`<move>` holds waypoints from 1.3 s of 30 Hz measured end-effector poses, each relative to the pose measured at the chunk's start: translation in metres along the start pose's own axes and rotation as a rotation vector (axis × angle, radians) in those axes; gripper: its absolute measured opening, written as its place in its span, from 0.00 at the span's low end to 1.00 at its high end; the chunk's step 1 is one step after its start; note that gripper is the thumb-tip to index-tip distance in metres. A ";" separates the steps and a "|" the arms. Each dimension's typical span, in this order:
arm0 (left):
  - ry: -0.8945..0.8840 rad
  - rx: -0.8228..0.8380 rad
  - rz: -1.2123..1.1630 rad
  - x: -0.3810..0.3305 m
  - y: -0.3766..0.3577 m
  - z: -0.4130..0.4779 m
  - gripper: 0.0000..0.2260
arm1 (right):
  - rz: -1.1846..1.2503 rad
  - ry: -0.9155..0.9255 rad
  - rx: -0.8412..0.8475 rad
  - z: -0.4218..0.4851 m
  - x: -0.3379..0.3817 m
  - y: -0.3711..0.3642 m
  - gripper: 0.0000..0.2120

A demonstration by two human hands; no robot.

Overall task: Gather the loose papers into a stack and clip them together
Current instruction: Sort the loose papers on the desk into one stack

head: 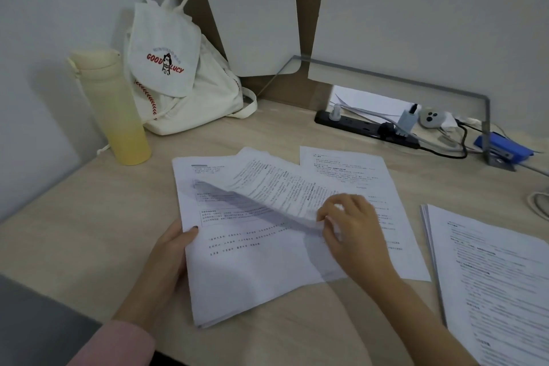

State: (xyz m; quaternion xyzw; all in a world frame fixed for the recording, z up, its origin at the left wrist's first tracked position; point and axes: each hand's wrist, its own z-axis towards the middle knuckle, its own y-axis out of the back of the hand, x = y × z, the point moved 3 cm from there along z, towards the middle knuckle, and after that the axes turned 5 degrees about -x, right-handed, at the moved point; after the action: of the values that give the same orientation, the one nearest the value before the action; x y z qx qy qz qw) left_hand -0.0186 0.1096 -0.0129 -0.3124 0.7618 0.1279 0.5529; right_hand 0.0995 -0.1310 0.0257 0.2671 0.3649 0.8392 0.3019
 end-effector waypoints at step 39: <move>-0.053 -0.119 0.381 0.001 0.008 0.010 0.09 | 0.352 -0.631 0.351 0.042 -0.020 -0.064 0.18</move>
State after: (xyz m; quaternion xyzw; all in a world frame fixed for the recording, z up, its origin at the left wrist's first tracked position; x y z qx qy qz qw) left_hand -0.0164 0.1213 -0.0183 -0.1912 0.7833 0.2833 0.5193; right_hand 0.1610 -0.0904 -0.0033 0.6177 0.3407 0.6798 0.2004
